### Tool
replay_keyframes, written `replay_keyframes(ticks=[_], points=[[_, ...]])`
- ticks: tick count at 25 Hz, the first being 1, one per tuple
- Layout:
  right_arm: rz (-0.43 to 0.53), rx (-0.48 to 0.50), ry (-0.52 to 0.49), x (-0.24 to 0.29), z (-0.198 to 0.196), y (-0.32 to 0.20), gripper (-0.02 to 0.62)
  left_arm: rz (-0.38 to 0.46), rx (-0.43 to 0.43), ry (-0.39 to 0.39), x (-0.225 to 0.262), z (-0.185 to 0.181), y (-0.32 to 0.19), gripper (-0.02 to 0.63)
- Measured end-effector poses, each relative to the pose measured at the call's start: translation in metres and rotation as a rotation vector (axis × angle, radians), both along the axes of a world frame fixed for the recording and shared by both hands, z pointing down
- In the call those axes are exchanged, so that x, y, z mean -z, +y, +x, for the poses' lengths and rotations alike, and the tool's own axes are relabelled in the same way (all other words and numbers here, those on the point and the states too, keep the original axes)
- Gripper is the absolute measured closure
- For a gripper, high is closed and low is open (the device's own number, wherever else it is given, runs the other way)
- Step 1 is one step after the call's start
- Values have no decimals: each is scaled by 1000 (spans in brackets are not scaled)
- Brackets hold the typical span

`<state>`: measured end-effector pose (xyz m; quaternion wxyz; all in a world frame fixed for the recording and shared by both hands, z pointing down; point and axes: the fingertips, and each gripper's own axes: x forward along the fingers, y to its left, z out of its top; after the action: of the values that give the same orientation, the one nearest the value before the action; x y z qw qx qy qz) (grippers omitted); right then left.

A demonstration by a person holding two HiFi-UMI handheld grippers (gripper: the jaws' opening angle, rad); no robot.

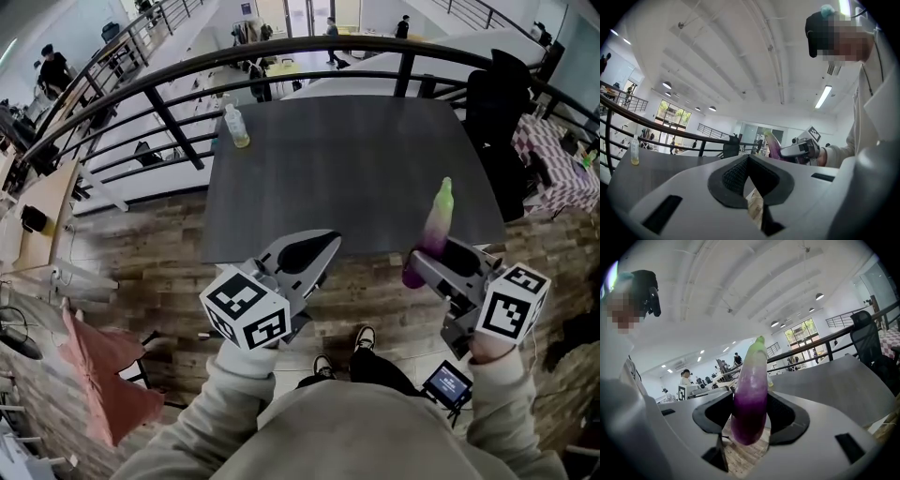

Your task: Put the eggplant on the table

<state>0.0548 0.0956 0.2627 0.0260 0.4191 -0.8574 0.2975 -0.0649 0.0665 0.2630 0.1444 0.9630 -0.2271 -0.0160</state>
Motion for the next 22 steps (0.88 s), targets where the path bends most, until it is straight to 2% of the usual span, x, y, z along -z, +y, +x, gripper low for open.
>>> replay_keyframes(ticks=[5, 11, 18, 22], points=[[24, 36, 0, 8, -2, -25, 359, 3, 37, -2, 4, -3, -20, 604], [57, 68, -7, 14, 18, -80, 360, 44, 48, -19, 15, 20, -66, 604], [65, 77, -22, 18, 64, -130, 360, 62, 55, -31, 23, 63, -110, 604], [73, 74, -47, 21, 88, -149, 360, 46, 80, -38, 20, 77, -127, 604]])
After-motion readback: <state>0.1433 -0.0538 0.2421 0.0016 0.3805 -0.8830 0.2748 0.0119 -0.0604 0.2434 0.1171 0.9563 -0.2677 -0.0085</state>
